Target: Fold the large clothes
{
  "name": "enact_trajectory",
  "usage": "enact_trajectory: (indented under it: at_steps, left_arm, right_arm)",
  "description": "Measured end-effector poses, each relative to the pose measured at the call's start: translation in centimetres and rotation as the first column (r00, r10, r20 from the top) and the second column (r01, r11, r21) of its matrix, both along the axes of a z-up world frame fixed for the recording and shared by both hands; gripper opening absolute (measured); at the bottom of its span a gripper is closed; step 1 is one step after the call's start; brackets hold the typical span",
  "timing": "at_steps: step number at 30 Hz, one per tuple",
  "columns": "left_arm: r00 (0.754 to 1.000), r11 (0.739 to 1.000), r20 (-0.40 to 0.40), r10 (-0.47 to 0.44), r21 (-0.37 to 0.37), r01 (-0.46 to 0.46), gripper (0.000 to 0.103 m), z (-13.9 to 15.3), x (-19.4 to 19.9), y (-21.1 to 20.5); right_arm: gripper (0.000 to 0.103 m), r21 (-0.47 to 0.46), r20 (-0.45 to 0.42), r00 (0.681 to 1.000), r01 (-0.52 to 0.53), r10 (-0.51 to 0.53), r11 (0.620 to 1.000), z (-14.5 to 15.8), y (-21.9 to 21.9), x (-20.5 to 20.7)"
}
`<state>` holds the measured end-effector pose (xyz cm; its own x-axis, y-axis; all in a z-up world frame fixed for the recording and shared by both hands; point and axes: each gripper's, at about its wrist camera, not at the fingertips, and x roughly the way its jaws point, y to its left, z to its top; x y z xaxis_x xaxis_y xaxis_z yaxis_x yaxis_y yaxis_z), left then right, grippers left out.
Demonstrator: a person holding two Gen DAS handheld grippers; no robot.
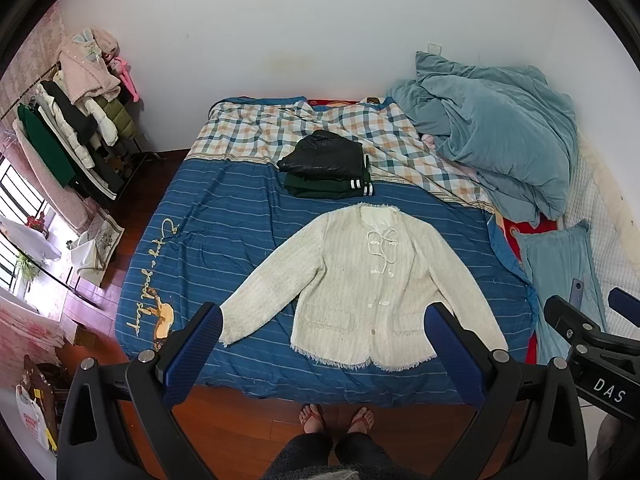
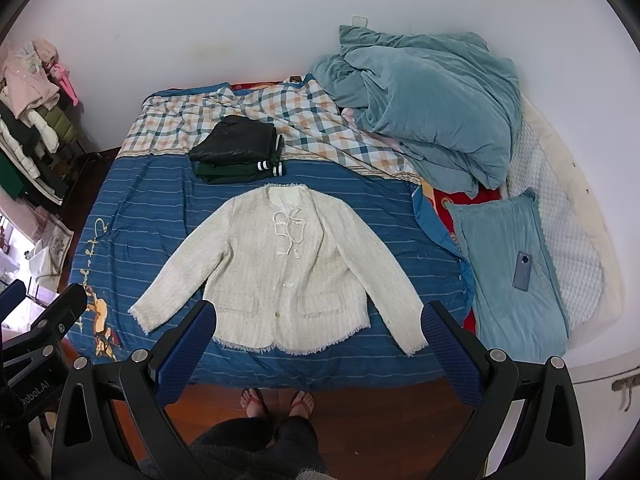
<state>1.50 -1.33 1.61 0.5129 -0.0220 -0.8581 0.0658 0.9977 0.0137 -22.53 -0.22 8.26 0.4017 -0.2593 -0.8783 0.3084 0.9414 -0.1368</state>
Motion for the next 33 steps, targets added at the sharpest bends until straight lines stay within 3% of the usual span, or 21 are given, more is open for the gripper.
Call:
enact_trajectory:
  at_steps: [33]
  left_arm:
    - [1.000, 1.000, 0.014, 0.000, -0.010, 0.000, 0.103, 0.60, 0.35, 0.18]
  right_arm:
    - [0.103, -0.007, 0.003, 1.000, -0.007, 0.007, 1.000, 0.80, 0.32, 0.75]
